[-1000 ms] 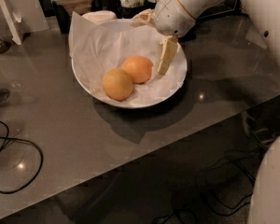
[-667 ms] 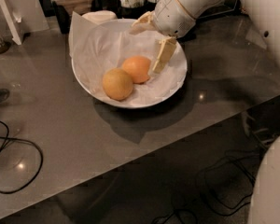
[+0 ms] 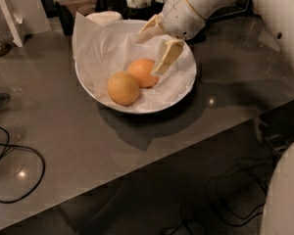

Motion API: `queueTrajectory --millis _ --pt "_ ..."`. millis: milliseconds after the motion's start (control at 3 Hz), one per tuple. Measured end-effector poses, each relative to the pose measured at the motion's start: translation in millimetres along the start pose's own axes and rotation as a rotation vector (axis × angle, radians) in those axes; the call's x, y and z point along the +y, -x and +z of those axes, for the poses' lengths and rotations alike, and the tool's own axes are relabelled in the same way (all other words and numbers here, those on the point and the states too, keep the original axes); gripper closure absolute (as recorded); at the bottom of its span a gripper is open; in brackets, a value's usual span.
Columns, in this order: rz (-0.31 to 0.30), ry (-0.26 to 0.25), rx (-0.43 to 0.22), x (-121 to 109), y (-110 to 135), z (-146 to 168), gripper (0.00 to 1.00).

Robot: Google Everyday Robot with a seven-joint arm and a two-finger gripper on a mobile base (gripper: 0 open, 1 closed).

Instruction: Pick orange from white bowl

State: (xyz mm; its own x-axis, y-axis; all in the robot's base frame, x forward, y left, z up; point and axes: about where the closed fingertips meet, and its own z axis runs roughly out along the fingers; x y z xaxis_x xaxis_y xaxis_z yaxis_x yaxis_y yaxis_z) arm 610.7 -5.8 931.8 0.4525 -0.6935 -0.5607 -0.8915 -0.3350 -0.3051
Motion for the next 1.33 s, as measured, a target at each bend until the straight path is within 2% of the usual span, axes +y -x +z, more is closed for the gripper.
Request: queueTrajectory --millis 667,1333 --pt "0.018 0.013 0.022 -3.5 -6.4 14.4 0.38" --pt "0.050 0.033 0.074 -7.2 -23.9 33.5 0.30"
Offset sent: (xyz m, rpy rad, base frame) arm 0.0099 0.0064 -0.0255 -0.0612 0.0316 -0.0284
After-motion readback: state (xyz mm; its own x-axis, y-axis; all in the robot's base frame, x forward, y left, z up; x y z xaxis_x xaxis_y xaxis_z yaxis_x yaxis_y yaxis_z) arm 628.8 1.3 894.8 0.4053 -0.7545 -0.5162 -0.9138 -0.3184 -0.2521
